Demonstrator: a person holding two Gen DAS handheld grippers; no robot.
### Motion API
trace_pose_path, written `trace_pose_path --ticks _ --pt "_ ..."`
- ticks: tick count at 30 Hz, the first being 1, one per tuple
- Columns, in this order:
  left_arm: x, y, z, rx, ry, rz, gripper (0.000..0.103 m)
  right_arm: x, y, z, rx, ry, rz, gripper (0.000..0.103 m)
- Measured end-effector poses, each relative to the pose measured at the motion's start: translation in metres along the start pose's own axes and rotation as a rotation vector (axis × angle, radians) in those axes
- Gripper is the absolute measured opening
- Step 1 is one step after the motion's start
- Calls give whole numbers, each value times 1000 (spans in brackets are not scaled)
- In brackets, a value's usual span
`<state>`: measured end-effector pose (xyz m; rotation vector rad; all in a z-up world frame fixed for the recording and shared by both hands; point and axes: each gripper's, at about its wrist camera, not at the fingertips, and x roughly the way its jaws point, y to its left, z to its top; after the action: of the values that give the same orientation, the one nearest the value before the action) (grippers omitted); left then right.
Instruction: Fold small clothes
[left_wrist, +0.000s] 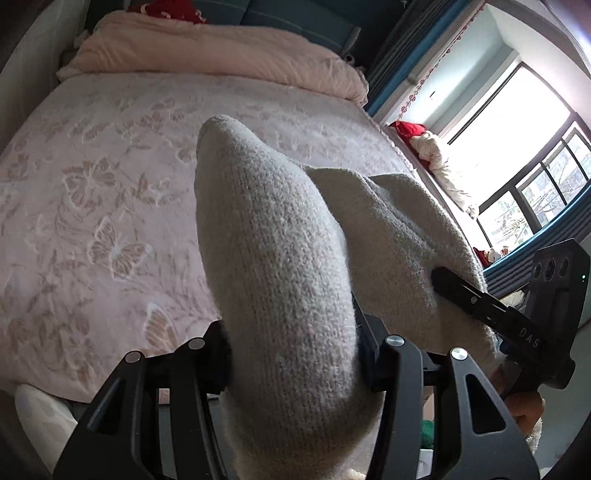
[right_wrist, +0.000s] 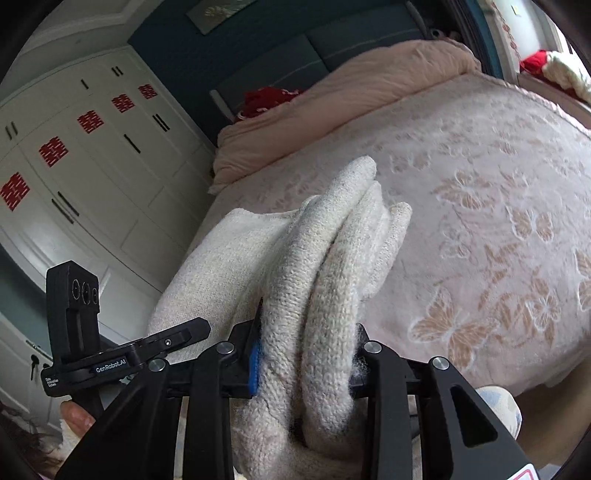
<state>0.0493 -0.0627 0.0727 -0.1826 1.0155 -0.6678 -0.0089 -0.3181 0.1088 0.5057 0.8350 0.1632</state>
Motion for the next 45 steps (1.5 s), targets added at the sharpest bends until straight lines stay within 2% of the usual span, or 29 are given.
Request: trace_pose_path --ticks 8,11,15,19,20,21,22,23,26,27,28,29,30,32,34,35,37,38,39,40,41,42,44,45 --pt "-102 40 24 59 -196 71 49 -1 119 17 -221 -139 76 30" --pt "-133 62 30 78 -262 108 50 12 150 23 -257 -154 122 30" --pt "-155 104 38 78 -309 134 51 54 172 30 -262 -129 194 31" --pt "-140 157 44 64 -324 147 51 120 171 29 -215 -61 233 31" --pt "-132 168 38 65 -332 154 51 139 170 26 -202 -40 227 33" --pt "-121 183 36 57 -338 157 52 160 166 20 -187 -11 223 39" --pt "-108 197 33 43 -336 155 56 182 159 12 -174 24 218 41" --pt "-87 221 27 2 -321 162 60 205 148 4 -153 66 191 45" --pt "-34 280 -4 -162 -209 248 59 265 97 -35 8 241 51 46" --pt "-25 297 -19 -219 -176 264 59 270 79 -47 85 272 43 46" --pt "-23 304 -29 -248 -167 248 60 269 67 -57 140 282 67 46" --pt "-24 314 -42 -289 -169 217 61 265 58 -65 171 288 76 50" --pt "-29 320 -50 -317 -184 200 64 263 55 -69 174 291 73 60" --pt "-36 330 -60 -390 -208 161 83 265 57 -72 163 299 67 72" --pt "-34 338 -64 -458 -212 112 84 276 61 -72 184 311 104 72" --pt "-29 344 -62 -490 -188 90 84 283 62 -72 199 318 126 74" --pt "-15 346 -59 -517 -141 99 84 303 65 -75 211 349 158 81" --pt "-6 348 -58 -528 -112 115 84 316 68 -78 206 375 136 83" --pt "1 351 -57 -533 -95 113 84 326 70 -81 203 388 107 82" --pt "8 353 -56 -542 -80 113 82 338 72 -86 208 411 98 77" --pt "11 351 -55 -547 -68 99 70 349 72 -91 225 436 124 56" --pt "14 351 -53 -550 -57 93 68 352 76 -92 227 438 111 47" --pt "12 340 -45 -516 -59 123 52 343 90 -81 176 407 107 36" --pt "6 333 -42 -495 -68 123 48 333 99 -72 136 382 107 33"
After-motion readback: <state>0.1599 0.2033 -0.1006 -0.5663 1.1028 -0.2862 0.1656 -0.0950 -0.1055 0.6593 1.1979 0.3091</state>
